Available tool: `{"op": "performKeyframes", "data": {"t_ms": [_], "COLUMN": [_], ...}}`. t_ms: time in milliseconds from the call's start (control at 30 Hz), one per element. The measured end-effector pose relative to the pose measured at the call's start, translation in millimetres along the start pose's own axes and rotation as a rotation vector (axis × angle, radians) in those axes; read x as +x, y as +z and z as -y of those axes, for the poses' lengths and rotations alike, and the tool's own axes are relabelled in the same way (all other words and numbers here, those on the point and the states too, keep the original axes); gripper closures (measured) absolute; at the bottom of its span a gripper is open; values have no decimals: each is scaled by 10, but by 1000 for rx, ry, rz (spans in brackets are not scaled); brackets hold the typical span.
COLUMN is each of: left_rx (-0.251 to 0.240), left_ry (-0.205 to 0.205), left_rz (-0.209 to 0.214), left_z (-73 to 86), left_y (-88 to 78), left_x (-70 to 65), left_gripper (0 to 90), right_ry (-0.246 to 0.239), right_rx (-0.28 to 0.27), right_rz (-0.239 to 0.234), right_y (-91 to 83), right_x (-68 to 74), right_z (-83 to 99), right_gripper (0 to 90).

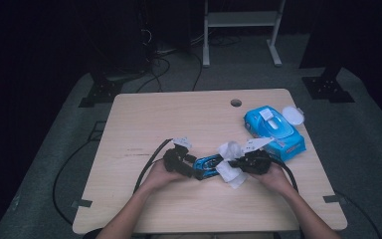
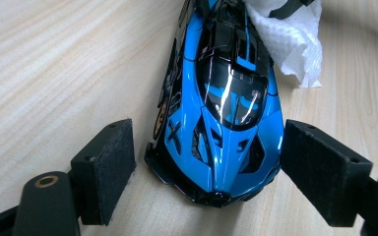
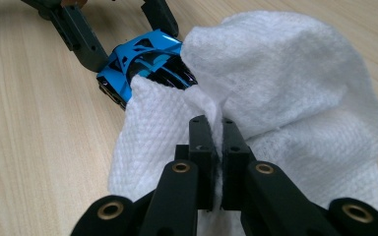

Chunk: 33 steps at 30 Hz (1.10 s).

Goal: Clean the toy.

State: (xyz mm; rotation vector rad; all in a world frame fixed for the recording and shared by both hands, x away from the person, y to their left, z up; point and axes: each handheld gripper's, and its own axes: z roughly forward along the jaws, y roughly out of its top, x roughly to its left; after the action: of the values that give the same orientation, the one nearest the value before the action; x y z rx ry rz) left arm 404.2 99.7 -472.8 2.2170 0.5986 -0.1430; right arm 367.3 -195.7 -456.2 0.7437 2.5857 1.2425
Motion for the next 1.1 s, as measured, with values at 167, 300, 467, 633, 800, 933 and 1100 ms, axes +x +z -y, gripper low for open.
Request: {"op": "performKeyframes", "data": {"t_ms": [167,300,467,633,800,933,1100], "left_rx": [5,13,12,9,12,-33,-81], "left_ry": [3,10,14,34,98,149,291], "left_rz": [2,10,45,80,75,72,29], "left_z": [-3,-13,-31,-44,-70,-80,-115], "left_y": [11,35,77,126,128,78,43], "left_x": [-27,-60,-98,-152,-235,-233,-364], "left_gripper": [193,188,210,334,479,577,636], "right_ry": [-23,-36,-30,-31,-28,3,8], "right_rx": [-23,-28,-26,-15,-5,-3,-33], "right_rz": [6,-1,-18,-33,-36,-65,-99], "right_y": [-28,-60,-97,-115,-117,-128,-189], "right_x": [41,64,87,102,112,120,128], "right_z": [59,99,150,183,182,229,214], "right_gripper": [865,866,867,867,866,864,863]}}
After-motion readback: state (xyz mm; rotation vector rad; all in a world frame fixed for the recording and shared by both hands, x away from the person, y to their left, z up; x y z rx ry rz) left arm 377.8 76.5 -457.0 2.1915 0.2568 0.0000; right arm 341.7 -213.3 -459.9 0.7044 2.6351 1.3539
